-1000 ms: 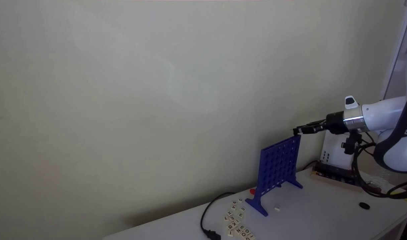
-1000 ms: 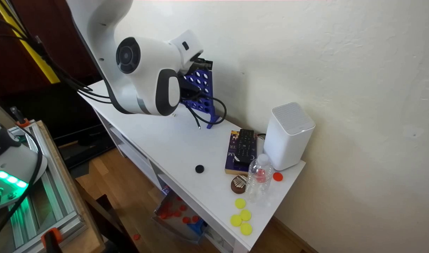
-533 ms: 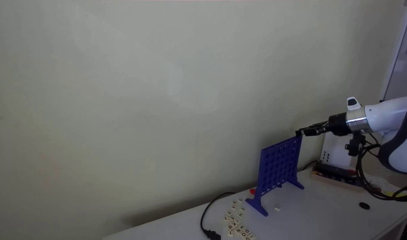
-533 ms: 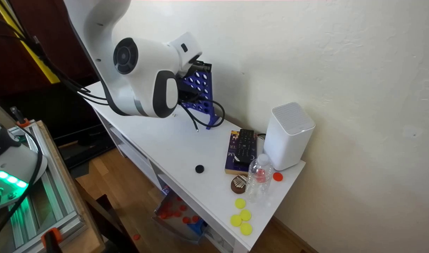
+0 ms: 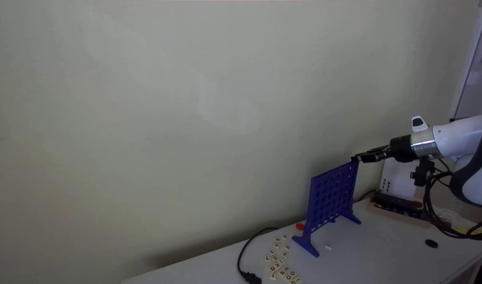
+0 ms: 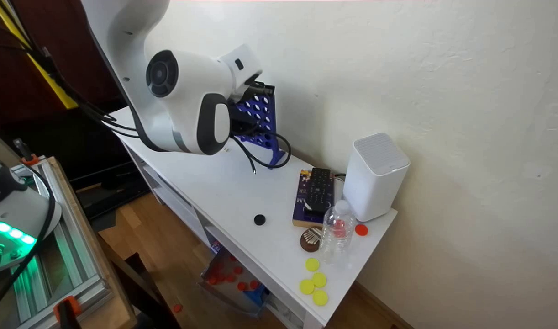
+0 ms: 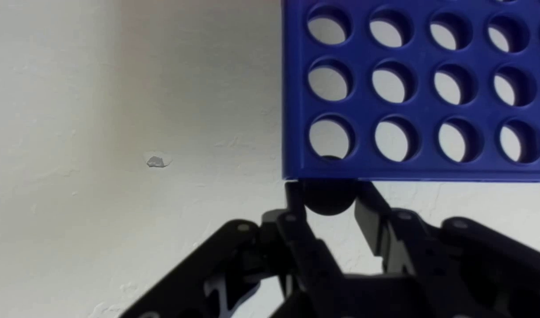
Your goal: Put the black circle into the blue object
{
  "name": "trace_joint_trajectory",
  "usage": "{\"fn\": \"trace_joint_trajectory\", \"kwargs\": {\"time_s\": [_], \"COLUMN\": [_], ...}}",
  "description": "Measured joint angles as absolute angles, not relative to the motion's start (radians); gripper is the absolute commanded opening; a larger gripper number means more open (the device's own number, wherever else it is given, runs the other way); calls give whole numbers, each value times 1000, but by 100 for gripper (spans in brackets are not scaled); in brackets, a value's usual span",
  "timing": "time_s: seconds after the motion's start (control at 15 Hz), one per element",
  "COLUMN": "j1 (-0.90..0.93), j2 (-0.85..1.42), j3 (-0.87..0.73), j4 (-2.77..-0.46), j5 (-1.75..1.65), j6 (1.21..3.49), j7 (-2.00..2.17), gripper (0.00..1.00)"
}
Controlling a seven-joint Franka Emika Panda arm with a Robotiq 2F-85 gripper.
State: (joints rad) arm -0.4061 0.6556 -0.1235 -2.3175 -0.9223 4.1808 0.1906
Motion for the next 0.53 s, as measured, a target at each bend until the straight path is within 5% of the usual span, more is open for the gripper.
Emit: {"fn": "trace_joint_trajectory", "kwargs": {"time_s": [0.27, 0.4, 0.53], "j1": [-405, -405, -405], "j2": [655, 654, 654], "j3": [-124, -124, -124], "j4": [-2318, -2318, -2318], "j5": [-922, -922, -922], "j6": [4176, 4175, 4174], "j7": [191, 191, 191], "gripper": [10, 59, 67]}}
